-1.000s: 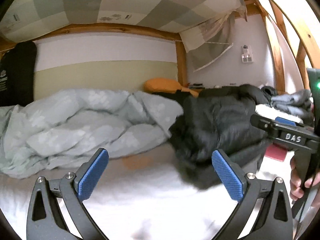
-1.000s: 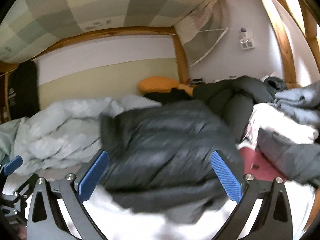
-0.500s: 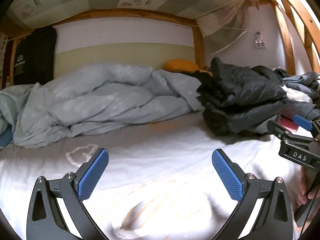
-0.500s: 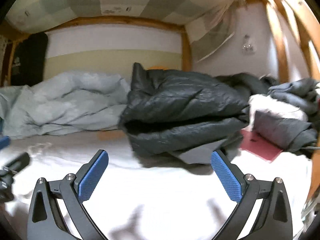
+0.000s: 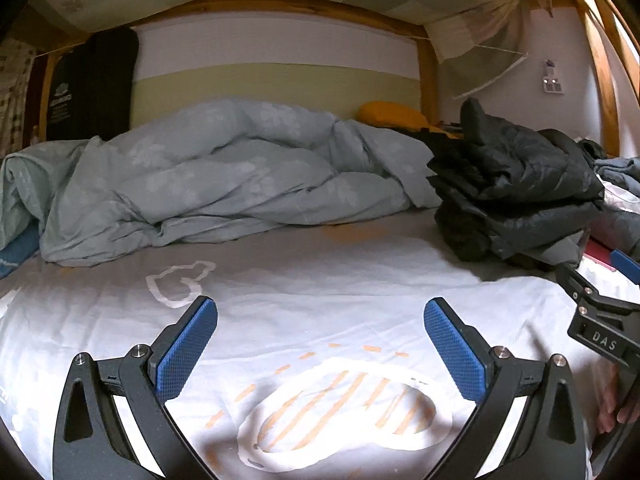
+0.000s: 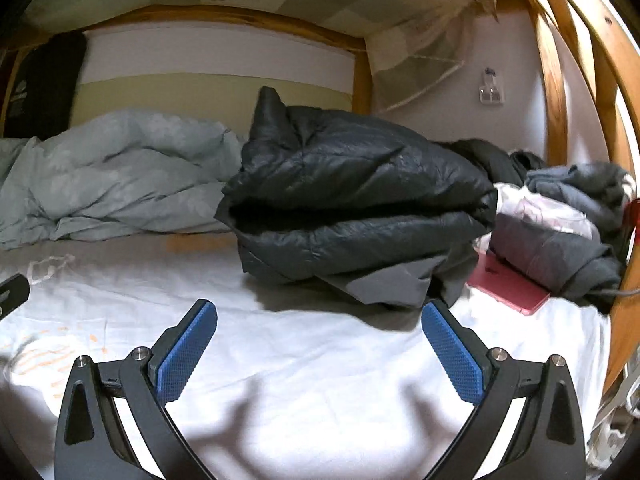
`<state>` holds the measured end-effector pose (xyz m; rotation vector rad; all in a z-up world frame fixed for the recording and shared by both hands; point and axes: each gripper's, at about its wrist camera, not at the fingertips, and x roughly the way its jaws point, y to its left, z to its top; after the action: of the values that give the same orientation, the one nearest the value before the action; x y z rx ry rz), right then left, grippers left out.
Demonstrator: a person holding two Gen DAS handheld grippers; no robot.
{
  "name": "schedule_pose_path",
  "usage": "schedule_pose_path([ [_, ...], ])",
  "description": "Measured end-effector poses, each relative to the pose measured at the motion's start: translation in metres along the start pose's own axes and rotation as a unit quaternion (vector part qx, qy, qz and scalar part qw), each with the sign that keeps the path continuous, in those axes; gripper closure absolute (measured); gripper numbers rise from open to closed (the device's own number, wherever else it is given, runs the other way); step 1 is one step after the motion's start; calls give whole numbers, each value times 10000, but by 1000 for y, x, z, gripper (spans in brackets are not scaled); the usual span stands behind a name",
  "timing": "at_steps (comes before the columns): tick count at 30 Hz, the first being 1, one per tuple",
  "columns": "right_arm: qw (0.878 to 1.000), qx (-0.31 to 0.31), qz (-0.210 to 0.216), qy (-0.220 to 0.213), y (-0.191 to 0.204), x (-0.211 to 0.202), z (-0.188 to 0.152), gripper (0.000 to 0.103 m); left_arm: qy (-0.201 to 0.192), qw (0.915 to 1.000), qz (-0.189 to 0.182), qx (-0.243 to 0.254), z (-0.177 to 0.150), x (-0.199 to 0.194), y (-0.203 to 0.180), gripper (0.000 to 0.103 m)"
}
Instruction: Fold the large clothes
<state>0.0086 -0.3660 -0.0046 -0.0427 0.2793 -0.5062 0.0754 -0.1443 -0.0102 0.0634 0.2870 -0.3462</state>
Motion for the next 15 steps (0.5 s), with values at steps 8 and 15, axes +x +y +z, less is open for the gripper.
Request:
schedule_pose_path([
  [8, 9999, -6, 61, 144, 0, 7, 1, 0, -151, 9996, 133, 217, -1, -6, -8, 0],
  [15, 9998, 43, 39, 190, -1, 8, 0, 0, -125, 9996, 188, 182, -1, -7, -5, 0],
])
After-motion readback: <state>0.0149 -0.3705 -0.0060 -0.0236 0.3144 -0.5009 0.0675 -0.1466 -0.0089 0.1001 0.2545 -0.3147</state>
